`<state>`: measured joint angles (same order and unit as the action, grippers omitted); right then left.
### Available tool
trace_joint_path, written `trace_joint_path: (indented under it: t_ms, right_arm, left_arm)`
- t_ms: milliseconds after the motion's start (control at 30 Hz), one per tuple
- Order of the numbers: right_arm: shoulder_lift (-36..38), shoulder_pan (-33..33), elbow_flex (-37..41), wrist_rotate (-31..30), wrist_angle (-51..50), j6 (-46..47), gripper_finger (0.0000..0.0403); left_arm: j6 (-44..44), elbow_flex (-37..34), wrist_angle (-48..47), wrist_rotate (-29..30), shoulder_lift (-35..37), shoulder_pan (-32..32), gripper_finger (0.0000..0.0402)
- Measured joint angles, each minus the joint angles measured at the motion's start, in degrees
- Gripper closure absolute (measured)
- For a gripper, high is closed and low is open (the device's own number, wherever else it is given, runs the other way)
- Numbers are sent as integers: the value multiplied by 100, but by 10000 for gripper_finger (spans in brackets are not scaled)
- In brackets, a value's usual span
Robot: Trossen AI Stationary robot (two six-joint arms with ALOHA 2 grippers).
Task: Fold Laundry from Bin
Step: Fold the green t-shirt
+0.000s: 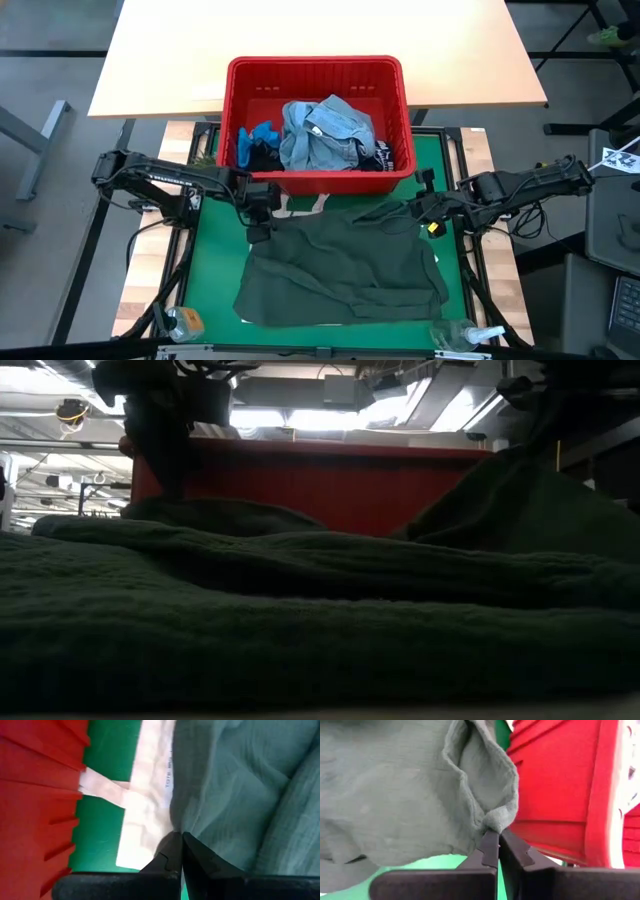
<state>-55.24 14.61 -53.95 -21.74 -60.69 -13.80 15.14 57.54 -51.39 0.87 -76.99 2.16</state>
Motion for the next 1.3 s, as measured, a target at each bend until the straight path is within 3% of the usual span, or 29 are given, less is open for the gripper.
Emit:
trace_joint_path:
  t_ms: [167,433,700,1000,1300]
  right_arm:
    - [0,2,0,208,-216,206,400]
    - [0,0,0,-265,-1351,1213,400]
    - [0,0,0,-271,-1054,1209,400]
    - [0,0,0,-9,-920,1206,400]
    - [0,0,0,90,-920,1204,400]
  left_arm:
    - [91,0,-2,-24,0,102,401]
    - [278,0,-64,63,2,167,401]
    - [285,2,-64,83,2,167,401]
    - [275,7,-59,-426,9,217,401]
    - [248,11,-59,-409,11,523,401]
